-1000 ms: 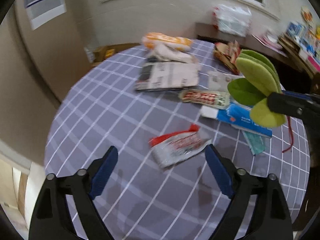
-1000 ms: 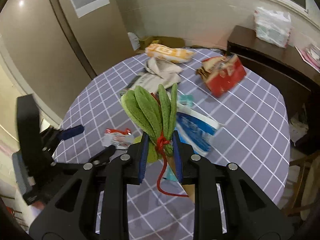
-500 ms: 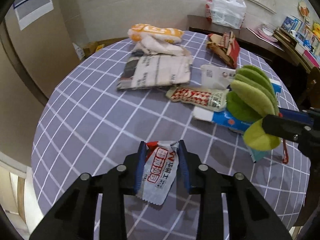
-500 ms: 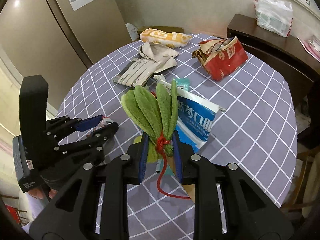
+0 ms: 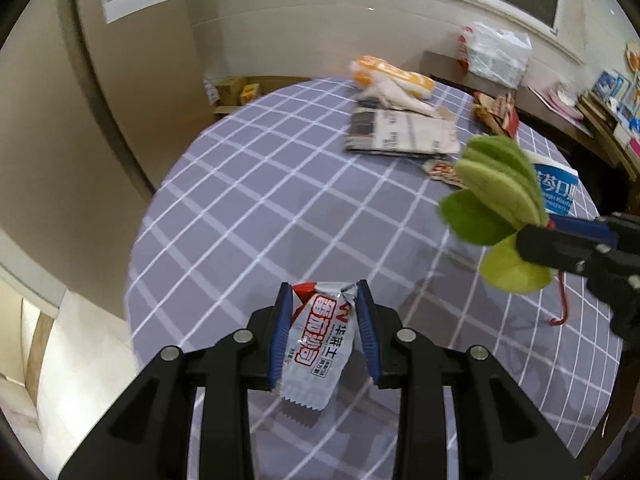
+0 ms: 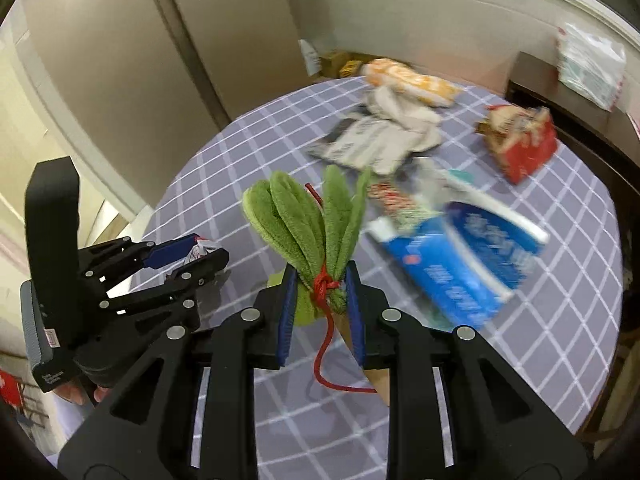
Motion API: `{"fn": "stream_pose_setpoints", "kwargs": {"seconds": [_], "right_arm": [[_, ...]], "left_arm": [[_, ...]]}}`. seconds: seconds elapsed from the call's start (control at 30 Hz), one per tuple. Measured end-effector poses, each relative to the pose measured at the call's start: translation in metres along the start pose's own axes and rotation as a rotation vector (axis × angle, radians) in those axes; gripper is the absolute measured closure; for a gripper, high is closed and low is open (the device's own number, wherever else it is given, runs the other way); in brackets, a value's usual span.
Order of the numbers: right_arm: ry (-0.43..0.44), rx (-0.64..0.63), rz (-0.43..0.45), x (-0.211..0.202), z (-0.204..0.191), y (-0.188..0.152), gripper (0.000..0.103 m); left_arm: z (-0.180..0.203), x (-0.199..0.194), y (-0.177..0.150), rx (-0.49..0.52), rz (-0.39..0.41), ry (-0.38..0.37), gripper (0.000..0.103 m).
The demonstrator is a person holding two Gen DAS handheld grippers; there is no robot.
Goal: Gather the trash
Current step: 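Carry the bok choy and red-white wrapper with both tools over the blue bin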
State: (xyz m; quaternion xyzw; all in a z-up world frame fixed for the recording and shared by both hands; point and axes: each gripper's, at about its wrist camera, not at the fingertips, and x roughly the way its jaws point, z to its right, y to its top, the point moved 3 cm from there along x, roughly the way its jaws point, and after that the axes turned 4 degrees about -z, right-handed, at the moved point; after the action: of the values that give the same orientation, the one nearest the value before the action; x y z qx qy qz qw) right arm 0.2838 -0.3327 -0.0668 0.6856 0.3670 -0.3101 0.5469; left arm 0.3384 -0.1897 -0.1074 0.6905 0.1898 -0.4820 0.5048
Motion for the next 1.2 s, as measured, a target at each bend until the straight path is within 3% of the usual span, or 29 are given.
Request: {"fn": "stream_pose_setpoints", "kwargs": {"seconds": [0.7, 1.2], "right_arm": [[0.158, -0.295, -0.109, 0.061, -0.196, -0.016, 0.08], [0.222, -0.446, -0.203, 0.106, -0.288, -0.029, 0.08]], "left_arm": [[-0.171, -0.057, -0.104, -0.323, 0.01, 0.183, 0.071], [-0.237, -0.057, -0.16, -0.487, -0.064, 0.27, 0.071]]}}
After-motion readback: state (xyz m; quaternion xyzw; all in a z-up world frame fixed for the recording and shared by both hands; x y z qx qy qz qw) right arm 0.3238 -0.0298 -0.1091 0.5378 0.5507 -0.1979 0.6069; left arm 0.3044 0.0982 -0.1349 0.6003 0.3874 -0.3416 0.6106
